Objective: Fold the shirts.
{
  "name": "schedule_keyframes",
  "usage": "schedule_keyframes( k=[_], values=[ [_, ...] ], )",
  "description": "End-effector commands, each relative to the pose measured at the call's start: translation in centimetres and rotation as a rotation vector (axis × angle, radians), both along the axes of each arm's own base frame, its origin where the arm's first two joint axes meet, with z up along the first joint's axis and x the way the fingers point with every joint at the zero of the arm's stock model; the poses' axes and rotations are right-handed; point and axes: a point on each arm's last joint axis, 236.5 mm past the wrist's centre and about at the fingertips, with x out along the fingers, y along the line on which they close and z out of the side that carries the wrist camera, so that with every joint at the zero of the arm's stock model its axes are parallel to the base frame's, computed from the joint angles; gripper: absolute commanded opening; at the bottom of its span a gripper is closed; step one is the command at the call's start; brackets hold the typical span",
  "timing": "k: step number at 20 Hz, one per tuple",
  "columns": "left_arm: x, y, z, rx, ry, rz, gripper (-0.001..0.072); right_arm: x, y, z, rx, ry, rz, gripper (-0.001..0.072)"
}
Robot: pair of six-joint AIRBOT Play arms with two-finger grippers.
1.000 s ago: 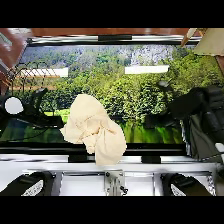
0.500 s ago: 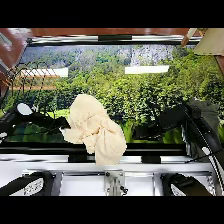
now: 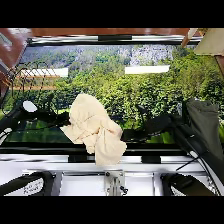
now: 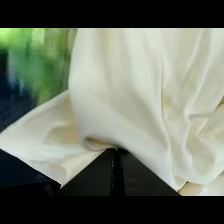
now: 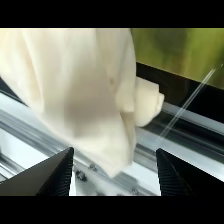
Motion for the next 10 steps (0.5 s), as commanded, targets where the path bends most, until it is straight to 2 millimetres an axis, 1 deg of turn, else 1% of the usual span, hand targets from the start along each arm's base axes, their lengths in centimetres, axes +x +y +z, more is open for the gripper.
schedule_keyframes(
  k=[1,2,3,4,5,6,7,8,9,10],
  values=[
    [0.3,-0.2,1.0,-0.004,-0.028,-0.019,0.0029,-0.3,2.8,-3.0,0.002,0.026,-0.014,0.0629],
    [0.0,-0.3,1.1,-0.004,-0.027,-0.036,0.0029,-0.7,3.8,-4.0,0.007,0.05,-0.012,0.0628],
    [-0.2,-0.4,1.4,-0.005,-0.03,-0.054,0.0029,-1.2,4.5,-4.9,0.001,0.068,-0.003,0.0607],
    [-0.2,-0.4,1.8,-0.004,-0.043,-0.066,0.0029,-1.9,4.8,-5.6,-0.014,0.071,0.03,0.0327],
    [0.2,-0.4,2.6,-0.004,-0.068,-0.07,0.0028,-2.2,5.0,-5.8,-0.021,0.069,0.048,0.0068],
    [0.9,-0.4,3.9,0.0,-0.112,-0.079,0.0028,-2.1,5.1,-5.3,-0.012,0.052,0.068,0.0064],
    [1.9,-0.4,5.8,0.006,-0.177,-0.097,0.0028,-1.5,5.2,-4.1,0.003,0.004,0.105,0.0064],
    [3.5,-0.4,8.8,0.009,-0.264,-0.098,0.0028,-0.3,5.2,-1.9,0.024,-0.083,0.163,0.0063],
    [5.1,-0.5,13.1,0.014,-0.382,-0.097,0.0028,1.4,5.0,1.4,0.036,-0.207,0.222,0.0063],
    [6.5,-0.6,18.2,0.025,-0.526,-0.119,0.0028,3.6,4.3,5.3,0.028,-0.349,0.258,0.0063]
  ],
)
